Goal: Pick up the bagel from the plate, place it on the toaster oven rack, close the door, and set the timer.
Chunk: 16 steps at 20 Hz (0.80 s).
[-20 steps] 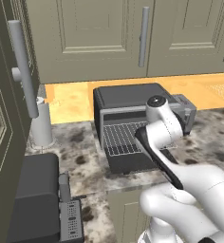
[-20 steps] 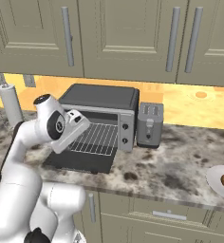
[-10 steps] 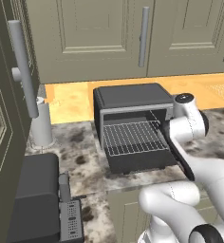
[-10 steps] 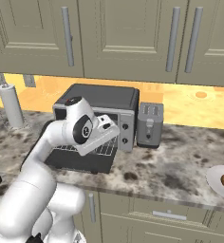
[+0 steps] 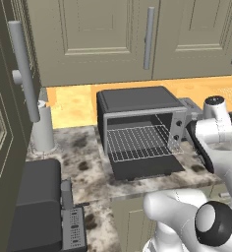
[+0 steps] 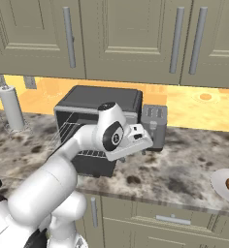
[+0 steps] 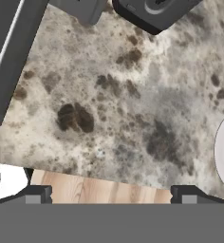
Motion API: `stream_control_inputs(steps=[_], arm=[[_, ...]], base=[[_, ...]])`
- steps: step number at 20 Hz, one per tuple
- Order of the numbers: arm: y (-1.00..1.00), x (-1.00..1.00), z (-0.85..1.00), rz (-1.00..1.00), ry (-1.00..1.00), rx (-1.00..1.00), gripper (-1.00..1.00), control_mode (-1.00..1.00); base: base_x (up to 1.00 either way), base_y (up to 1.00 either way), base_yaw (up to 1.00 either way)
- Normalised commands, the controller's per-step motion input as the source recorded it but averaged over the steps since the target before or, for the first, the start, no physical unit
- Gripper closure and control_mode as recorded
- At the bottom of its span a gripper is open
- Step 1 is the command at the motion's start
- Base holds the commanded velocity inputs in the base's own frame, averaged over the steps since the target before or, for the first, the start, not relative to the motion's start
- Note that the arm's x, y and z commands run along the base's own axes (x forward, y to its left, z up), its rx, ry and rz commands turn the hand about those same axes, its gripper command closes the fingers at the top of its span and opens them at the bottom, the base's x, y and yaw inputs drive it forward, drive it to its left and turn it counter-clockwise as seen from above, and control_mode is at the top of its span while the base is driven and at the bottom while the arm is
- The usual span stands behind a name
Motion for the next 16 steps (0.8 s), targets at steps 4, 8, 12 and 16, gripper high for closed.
stream_control_inputs(steps=[4, 8, 12, 16], arm=[[-0.83, 0.1, -0.02, -0.21, 0.0, 0.03, -1.0, -1.0], [-0.74, 0.01, -0.03, -0.16, 0.0, 0.02, -1.0, -1.0], [-0.62, 0.04, 0.0, -0.13, -0.01, 0.02, -1.0, -1.0], [-0.63, 0.01, -0.06, -0.1, -0.04, 0.06, -1.0, -1.0]], base=[[0.0, 0.0, 0.0], [0.0, 0.0, 0.0], [0.0, 0.0, 0.0], [0.0, 0.0, 0.0]])
